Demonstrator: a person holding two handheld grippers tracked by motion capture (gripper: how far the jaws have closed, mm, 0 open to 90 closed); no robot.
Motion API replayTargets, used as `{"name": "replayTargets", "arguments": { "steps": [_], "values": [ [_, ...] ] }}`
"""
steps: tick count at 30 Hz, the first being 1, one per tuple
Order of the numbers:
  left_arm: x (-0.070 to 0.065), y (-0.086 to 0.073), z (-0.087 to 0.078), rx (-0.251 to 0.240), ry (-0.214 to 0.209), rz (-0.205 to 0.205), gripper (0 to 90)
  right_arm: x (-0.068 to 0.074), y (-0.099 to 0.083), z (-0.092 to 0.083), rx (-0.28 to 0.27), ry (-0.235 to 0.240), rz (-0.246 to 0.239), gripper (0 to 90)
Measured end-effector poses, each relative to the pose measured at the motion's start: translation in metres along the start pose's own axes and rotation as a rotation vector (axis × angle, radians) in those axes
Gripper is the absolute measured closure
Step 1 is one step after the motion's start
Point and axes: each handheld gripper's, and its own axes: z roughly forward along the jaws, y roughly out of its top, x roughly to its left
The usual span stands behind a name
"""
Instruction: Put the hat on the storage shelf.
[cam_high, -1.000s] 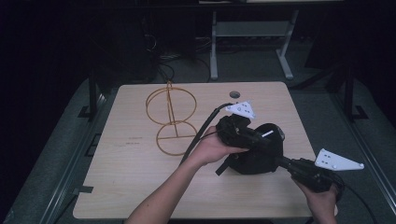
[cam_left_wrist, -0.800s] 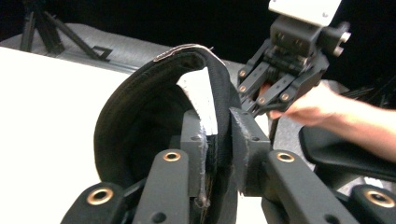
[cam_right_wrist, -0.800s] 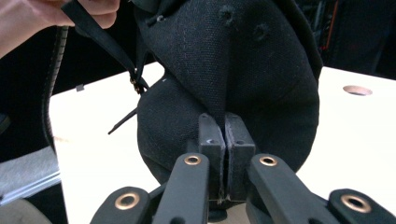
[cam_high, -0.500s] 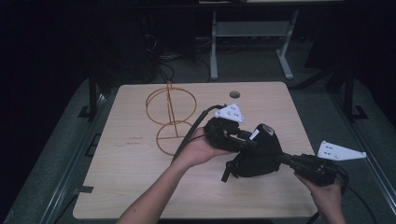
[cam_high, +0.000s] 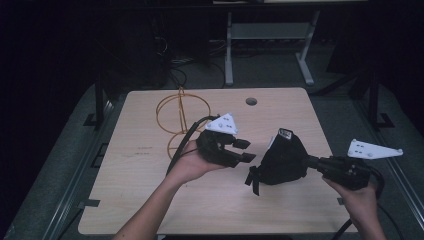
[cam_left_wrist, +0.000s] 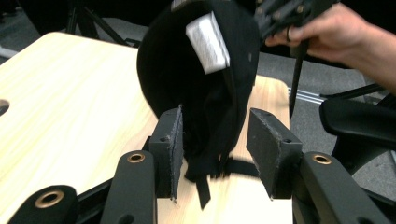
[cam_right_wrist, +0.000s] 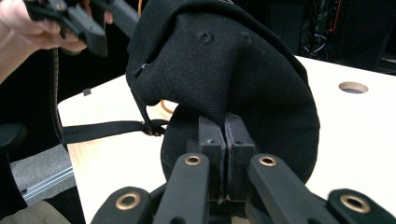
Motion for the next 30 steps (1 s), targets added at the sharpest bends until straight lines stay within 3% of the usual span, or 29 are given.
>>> {"name": "replayTargets", "arguments": {
  "steps": [14, 30],
  "values": [
    [0.001, -0.042, -0.006, 0.047, 0.038, -0.004, 53.4, -0.006, 0.012, 0.004, 0.0, 0.022, 0.041, 88.1],
    [0.004, -0.075, -0.004, 0.082, 0.07, -0.019, 49.9, -0.017, 0.025, -0.003, 0.009, 0.008, 0.062, 88.0]
  ]
}}
